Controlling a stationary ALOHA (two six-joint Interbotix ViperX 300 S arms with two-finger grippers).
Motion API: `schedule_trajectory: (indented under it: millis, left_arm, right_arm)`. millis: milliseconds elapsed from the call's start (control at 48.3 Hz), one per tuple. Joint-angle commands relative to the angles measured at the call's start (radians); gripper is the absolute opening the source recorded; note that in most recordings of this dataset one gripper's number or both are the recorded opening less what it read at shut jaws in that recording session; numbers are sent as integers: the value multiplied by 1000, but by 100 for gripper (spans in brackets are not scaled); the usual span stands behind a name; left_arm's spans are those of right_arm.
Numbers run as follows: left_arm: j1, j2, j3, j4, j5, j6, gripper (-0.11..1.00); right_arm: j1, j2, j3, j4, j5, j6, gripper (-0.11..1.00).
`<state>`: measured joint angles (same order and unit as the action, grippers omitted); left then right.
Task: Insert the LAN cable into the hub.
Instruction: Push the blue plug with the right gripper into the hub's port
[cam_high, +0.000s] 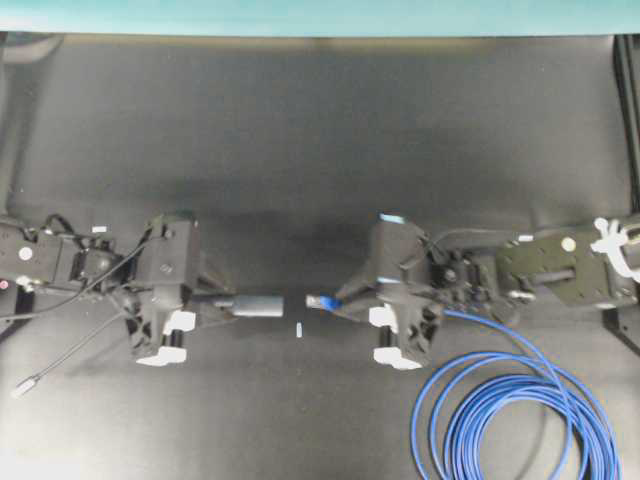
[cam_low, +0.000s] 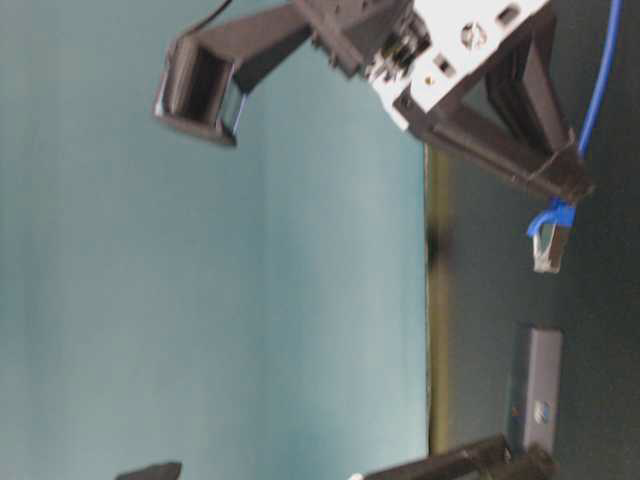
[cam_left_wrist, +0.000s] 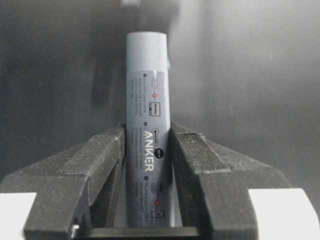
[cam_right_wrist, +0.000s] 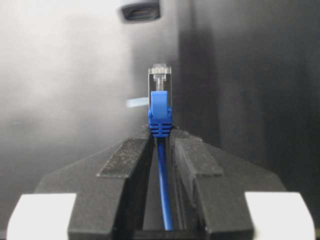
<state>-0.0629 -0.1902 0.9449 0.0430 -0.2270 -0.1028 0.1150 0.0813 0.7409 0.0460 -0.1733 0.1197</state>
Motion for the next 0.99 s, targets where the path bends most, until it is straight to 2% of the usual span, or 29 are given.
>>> schedule_trajectory:
  millis: [0, 974]
  left_arm:
    - [0, 3, -34, 3, 12, 2, 28]
    - [0, 35, -83, 3, 67, 14, 28]
  right_arm:
    - [14, 3, -41, -3, 21, -15, 10]
    - [12, 21, -84, -3, 55, -37, 10]
